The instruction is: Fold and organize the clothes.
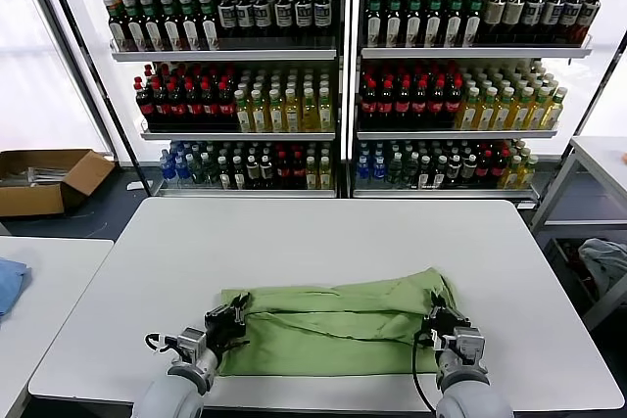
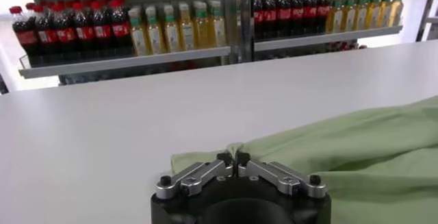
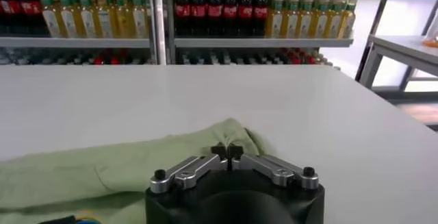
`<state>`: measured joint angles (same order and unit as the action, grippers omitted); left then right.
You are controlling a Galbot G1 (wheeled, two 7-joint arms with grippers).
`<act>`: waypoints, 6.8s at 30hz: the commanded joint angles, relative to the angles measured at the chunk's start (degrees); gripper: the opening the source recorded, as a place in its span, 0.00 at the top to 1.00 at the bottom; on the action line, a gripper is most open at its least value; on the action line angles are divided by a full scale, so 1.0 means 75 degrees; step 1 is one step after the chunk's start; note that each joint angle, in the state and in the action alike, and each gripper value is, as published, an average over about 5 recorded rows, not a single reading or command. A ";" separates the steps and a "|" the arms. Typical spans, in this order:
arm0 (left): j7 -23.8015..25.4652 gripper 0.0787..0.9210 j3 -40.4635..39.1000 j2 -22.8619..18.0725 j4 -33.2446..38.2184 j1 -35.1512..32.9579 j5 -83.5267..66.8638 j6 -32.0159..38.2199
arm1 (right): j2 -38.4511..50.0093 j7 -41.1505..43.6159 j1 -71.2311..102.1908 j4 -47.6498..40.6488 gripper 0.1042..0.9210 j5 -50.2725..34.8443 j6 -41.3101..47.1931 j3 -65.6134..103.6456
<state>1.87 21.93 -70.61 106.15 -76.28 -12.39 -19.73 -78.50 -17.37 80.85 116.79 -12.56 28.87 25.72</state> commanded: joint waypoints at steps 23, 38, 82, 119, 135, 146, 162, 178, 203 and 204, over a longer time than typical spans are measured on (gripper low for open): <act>-0.0082 0.92 0.0144 0.0067 0.0278 -0.0258 0.0369 -0.0326 | 0.0233 -0.0030 -0.0152 -0.0682 0.94 0.0067 0.0147 -0.0052; -0.0281 0.41 0.0435 0.0004 0.1101 -0.0271 0.0245 -0.0589 | 0.0074 -0.0126 -0.0006 0.0843 0.41 -0.0420 0.0274 0.0137; -0.0597 0.41 0.0917 -0.0685 0.0715 -0.1184 -0.0674 -0.0588 | 0.0555 -0.0348 -0.0208 0.1769 0.12 -0.0999 0.0412 0.0336; 0.0093 0.98 0.4293 0.4529 -0.2639 0.0175 -0.1670 0.0364 | 0.0505 -0.0550 -0.0632 0.1649 0.12 -0.1037 0.0519 0.0190; -0.0754 0.98 0.1601 0.0914 0.1167 -0.0349 -0.1663 -0.0442 | 0.0360 -0.0450 0.0046 0.2185 0.12 -0.0674 0.0496 0.0308; -0.1042 0.98 0.0119 0.0408 0.1404 0.0077 -0.1087 -0.0871 | 0.0188 -0.0396 0.0566 0.2413 0.12 -0.0426 0.0362 0.0403; -0.0970 0.98 -0.0429 0.0303 0.1243 0.0583 -0.1091 -0.1084 | -0.0014 -0.0394 0.0831 0.2368 0.12 -0.0232 0.0300 0.0419; -0.0440 0.92 -0.1064 -0.0456 -0.0460 0.0907 -0.0114 -0.0484 | -0.0023 -0.0349 0.1011 0.2420 0.12 -0.0209 0.0249 0.0454; -0.0947 0.13 -0.0136 -0.0301 0.2911 0.0337 -0.4737 -0.0273 | 0.0091 -0.0255 0.0551 0.1858 0.12 -0.0247 0.0151 0.0207; -0.0965 0.12 0.0112 -0.0141 0.2764 0.0393 -0.4212 -0.0256 | 0.0107 -0.0259 0.0478 0.1827 0.12 -0.0262 0.0161 0.0170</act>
<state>-3.95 15.43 -74.20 118.38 -73.82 -38.64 -22.27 -77.75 -19.31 86.32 131.83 -14.49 30.13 27.55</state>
